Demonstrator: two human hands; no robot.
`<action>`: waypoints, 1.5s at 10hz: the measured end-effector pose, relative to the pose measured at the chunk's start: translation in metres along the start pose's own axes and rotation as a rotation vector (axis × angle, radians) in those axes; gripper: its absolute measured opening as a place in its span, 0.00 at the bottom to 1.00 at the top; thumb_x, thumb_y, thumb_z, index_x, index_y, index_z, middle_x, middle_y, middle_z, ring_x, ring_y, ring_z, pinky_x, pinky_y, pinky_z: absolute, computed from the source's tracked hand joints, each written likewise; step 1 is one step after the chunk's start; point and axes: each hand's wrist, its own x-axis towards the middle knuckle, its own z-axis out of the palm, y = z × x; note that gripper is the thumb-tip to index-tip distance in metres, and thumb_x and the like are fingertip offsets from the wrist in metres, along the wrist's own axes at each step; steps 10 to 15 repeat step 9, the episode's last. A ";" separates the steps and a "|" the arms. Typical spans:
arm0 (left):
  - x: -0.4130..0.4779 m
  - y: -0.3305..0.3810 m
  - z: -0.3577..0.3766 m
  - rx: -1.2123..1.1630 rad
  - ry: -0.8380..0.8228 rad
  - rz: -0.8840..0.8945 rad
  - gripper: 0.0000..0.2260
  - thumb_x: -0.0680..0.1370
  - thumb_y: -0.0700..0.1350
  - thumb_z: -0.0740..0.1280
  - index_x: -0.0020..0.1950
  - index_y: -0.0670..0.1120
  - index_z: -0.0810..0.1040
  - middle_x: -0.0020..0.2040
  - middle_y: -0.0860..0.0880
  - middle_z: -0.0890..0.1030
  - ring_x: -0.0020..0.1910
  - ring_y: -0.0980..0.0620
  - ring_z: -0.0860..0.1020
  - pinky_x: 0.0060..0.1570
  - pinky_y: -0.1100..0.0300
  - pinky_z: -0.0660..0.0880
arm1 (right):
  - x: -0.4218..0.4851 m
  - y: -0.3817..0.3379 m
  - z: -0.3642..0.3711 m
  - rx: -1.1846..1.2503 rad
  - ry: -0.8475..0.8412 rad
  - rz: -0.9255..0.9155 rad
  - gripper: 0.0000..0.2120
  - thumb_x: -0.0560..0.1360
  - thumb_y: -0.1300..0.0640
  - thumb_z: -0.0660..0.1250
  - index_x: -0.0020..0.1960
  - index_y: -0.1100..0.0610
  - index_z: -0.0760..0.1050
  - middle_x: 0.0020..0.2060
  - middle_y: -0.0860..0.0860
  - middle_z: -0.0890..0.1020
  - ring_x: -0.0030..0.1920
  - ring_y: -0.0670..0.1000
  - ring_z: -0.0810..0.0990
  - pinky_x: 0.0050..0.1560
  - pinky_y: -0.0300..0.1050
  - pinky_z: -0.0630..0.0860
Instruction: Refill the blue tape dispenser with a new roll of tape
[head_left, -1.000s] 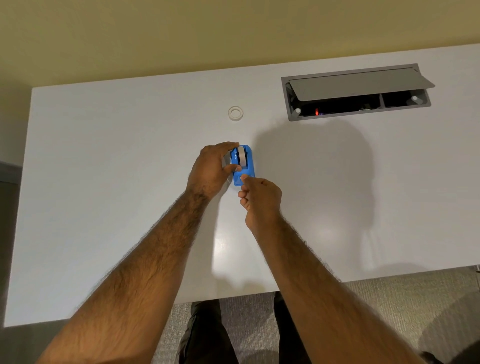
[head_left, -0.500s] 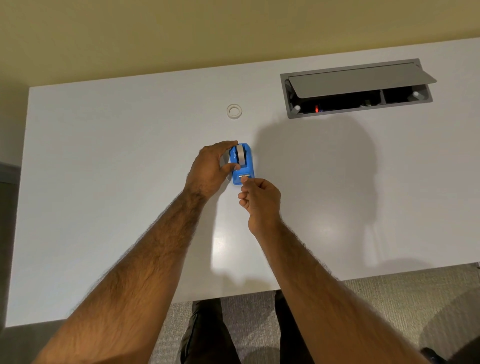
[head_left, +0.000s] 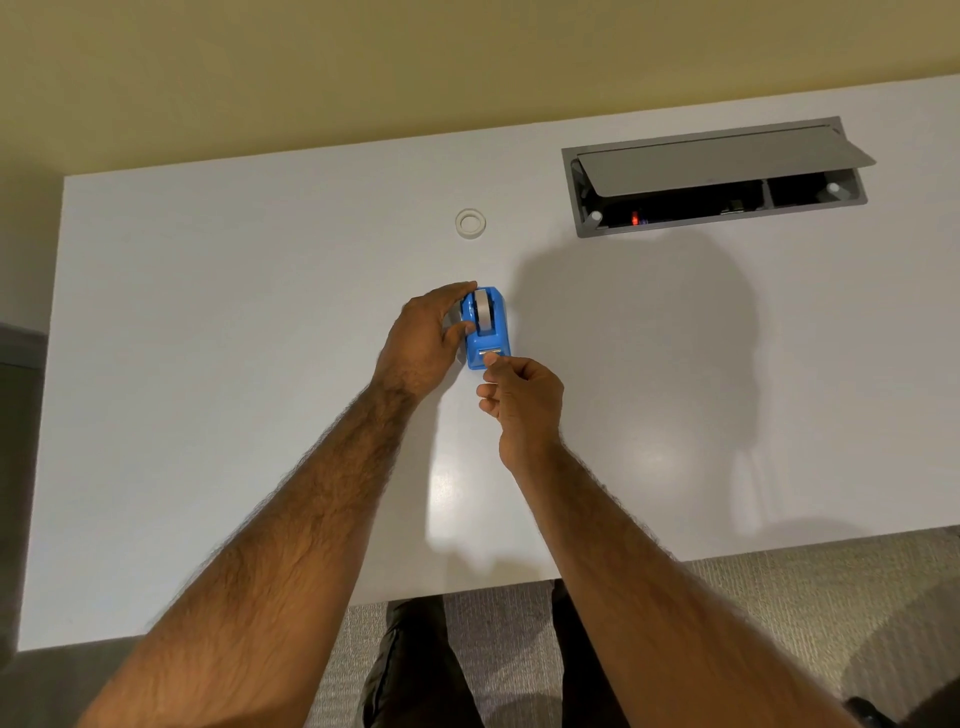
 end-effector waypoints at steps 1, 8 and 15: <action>-0.001 0.000 0.001 -0.019 0.003 -0.013 0.19 0.81 0.47 0.63 0.73 0.48 0.71 0.69 0.49 0.76 0.68 0.49 0.73 0.71 0.53 0.66 | 0.002 0.000 -0.003 -0.054 0.012 -0.002 0.12 0.73 0.51 0.72 0.48 0.61 0.80 0.37 0.55 0.84 0.32 0.51 0.82 0.39 0.46 0.83; -0.015 0.011 -0.001 -0.123 0.068 -0.093 0.23 0.81 0.37 0.60 0.76 0.48 0.66 0.72 0.48 0.73 0.69 0.50 0.72 0.70 0.56 0.68 | 0.024 -0.008 -0.028 -0.636 -0.132 -0.298 0.10 0.73 0.52 0.71 0.41 0.58 0.77 0.32 0.49 0.82 0.28 0.47 0.82 0.30 0.40 0.80; -0.020 0.010 -0.006 -0.010 0.113 -0.095 0.22 0.81 0.41 0.60 0.75 0.49 0.66 0.72 0.48 0.72 0.70 0.49 0.71 0.70 0.54 0.67 | 0.020 -0.010 -0.034 -0.716 -0.136 -0.301 0.11 0.74 0.50 0.69 0.40 0.57 0.75 0.32 0.49 0.81 0.29 0.47 0.82 0.30 0.39 0.79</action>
